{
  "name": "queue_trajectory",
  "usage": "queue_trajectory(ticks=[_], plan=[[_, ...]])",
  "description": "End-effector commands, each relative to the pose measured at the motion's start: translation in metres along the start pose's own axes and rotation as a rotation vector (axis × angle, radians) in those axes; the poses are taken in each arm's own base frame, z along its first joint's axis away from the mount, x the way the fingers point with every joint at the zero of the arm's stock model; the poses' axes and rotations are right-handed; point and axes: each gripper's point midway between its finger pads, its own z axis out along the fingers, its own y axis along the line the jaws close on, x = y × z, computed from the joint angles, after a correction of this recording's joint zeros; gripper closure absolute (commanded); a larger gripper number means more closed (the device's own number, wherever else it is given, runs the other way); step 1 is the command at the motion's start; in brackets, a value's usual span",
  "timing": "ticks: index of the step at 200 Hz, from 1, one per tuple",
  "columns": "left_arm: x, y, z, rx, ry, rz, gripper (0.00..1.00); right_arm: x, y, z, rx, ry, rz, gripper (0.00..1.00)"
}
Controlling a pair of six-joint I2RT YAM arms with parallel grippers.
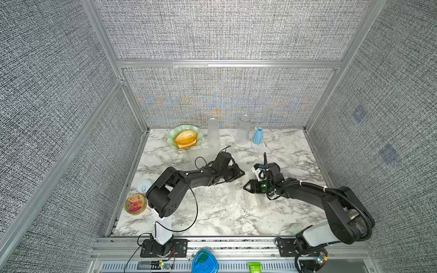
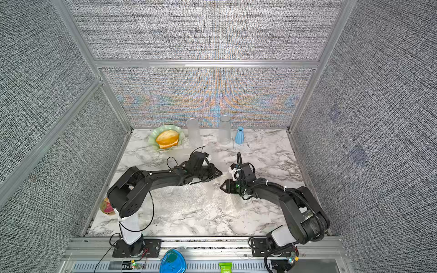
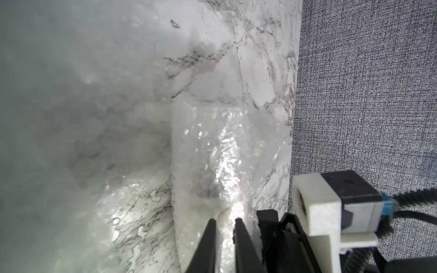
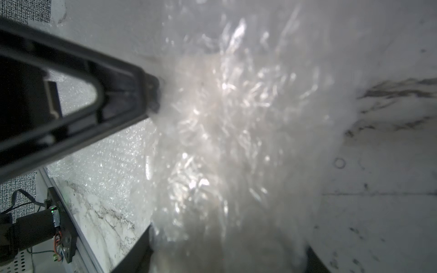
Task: Unwrap the vase from the bubble wrap
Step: Unwrap the bubble wrap at the center of the board.
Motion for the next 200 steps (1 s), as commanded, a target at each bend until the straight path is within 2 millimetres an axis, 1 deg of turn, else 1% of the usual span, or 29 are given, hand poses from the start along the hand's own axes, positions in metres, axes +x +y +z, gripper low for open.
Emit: queue_trajectory(ticks=[1,31,72,98,109,118,127,141,152,169,191,198,200], plan=[[-0.008,-0.016,-0.004,0.035,-0.022,0.022,1.00,-0.007,0.002,-0.002,0.004,-0.025,-0.034,0.50],[-0.013,-0.023,-0.005,0.032,-0.033,0.044,1.00,-0.007,-0.002,-0.001,0.022,-0.028,-0.038,0.50],[-0.018,-0.037,-0.011,0.057,-0.054,0.061,1.00,-0.005,-0.014,0.004,0.082,-0.024,-0.025,0.49],[-0.022,-0.042,-0.012,0.070,-0.068,0.062,1.00,-0.006,-0.020,0.005,0.116,-0.034,-0.010,0.43],[-0.023,-0.043,-0.010,0.068,-0.065,0.063,1.00,-0.007,-0.022,0.002,0.134,-0.043,-0.003,0.36],[-0.023,-0.042,-0.008,0.063,-0.061,0.066,1.00,-0.012,-0.022,-0.004,0.149,-0.069,-0.004,0.24],[-0.024,-0.042,-0.006,0.060,-0.057,0.066,1.00,-0.019,-0.020,-0.012,0.159,-0.103,-0.004,0.16],[-0.026,-0.044,-0.003,0.056,-0.050,0.069,1.00,-0.031,-0.016,-0.028,0.166,-0.163,-0.002,0.08],[-0.028,-0.046,-0.001,0.051,-0.049,0.076,1.00,-0.041,-0.014,-0.042,0.175,-0.210,0.013,0.05],[-0.031,-0.049,0.004,0.034,-0.041,0.085,1.00,-0.051,-0.018,-0.062,0.198,-0.264,0.041,0.02],[-0.032,-0.053,0.014,0.016,-0.019,0.100,1.00,-0.056,-0.025,-0.088,0.254,-0.337,0.067,0.02],[-0.034,-0.063,0.015,0.024,-0.019,0.116,1.00,-0.056,-0.028,-0.097,0.275,-0.361,0.079,0.02],[-0.033,-0.056,0.021,0.007,-0.008,0.110,1.00,-0.056,-0.027,-0.099,0.278,-0.371,0.080,0.02]])
